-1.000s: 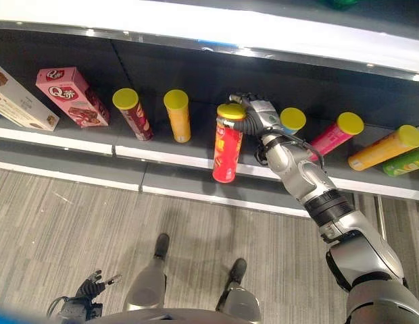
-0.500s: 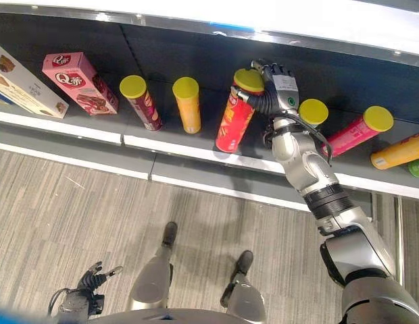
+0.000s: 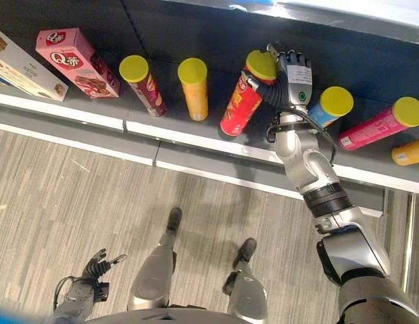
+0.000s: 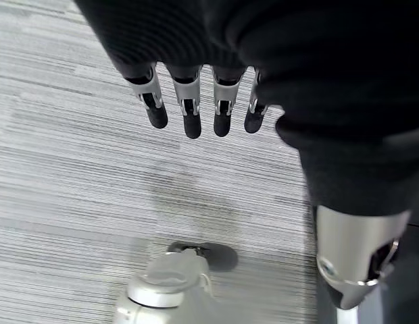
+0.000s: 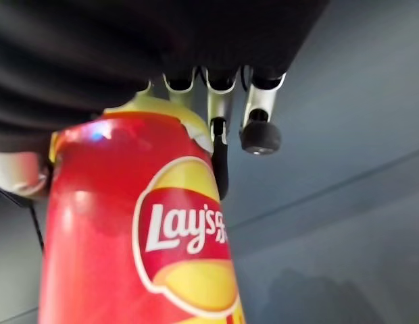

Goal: Put the goods on the table back onto the shelves and tidy them up.

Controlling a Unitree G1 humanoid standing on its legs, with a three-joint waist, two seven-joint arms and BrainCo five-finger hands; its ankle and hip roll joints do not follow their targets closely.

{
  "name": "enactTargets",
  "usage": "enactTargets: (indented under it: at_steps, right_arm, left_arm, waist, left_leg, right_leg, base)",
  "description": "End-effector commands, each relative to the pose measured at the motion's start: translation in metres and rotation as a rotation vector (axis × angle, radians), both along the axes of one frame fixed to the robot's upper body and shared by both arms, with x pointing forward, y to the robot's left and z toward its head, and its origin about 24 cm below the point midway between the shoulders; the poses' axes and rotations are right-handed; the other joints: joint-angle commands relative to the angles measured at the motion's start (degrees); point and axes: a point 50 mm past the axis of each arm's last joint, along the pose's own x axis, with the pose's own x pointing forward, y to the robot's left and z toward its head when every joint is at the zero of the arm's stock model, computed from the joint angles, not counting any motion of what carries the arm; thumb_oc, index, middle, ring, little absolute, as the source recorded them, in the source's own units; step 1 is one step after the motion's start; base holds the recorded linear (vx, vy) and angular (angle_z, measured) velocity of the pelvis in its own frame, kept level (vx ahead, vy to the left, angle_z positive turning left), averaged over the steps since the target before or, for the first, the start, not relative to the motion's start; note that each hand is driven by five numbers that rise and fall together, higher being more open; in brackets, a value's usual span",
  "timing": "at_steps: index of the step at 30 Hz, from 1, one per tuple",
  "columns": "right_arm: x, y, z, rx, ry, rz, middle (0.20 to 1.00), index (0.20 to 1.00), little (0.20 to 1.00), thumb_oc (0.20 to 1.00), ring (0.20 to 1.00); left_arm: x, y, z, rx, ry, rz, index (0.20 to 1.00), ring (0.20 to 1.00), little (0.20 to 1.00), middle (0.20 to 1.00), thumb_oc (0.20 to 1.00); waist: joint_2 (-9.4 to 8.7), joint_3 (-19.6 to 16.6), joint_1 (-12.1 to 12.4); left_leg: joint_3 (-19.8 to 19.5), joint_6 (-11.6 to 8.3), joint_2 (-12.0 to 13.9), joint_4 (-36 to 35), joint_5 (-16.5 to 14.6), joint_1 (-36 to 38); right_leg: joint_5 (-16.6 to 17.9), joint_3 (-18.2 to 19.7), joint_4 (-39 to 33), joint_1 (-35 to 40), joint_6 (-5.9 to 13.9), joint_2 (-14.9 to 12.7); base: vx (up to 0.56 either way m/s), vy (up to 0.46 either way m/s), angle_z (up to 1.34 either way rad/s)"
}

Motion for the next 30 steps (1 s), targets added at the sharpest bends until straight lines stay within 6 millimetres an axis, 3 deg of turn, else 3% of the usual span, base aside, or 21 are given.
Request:
enactTargets:
  at_steps: [1,15,30]
  right_arm:
    - [-0.007,-0.007,0.050,-0.039,-0.232,-0.051,0.200,0.200,0.200,0.200,0.200]
    - [-0.022,-0.026,0.092,-0.126,-0.432,-0.177,0.200,0.200,0.200,0.200,0.200]
    - [-0.045,-0.024,0.081,-0.152,-0.472,-0.129,0.200,0.200,0.200,0.200,0.200]
  left_arm:
    - [0.008,0.008,0.004,0.048,-0.010,-0.027,1.000,1.000,1.000,1.000,1.000]
    - [0.025,0.001,0.012,0.036,-0.077,-0.055,1.000,1.000,1.000,1.000,1.000]
    - [0.028,0.001,0.015,0.024,-0.105,-0.040,1.000,1.000,1.000,1.000,1.000]
  waist:
    - [-0.52,-1.4,0.8]
    - [2.00,0.1,0.8]
    - [3.04,1.1,-1.1]
  left_leg:
    - [-0.2,0.36,-1.5,0.4,-4.7,0.5]
    - [-0.9,0.04,-2.4,0.2,-3.2,-4.1]
    - [-0.8,0.18,-3.2,0.2,-3.3,-5.2]
  right_leg:
    - [-2.5,4.4,1.8,-1.7,1.64,-3.0]
    - [-1.5,4.3,2.0,-6.0,2.04,-3.9]
    - [-1.0,4.0,2.2,-7.2,2.35,-4.7]
  base:
    - [-0.04,0.011,0.03]
    - [-0.03,0.011,0.03]
    - [-0.01,0.004,0.01]
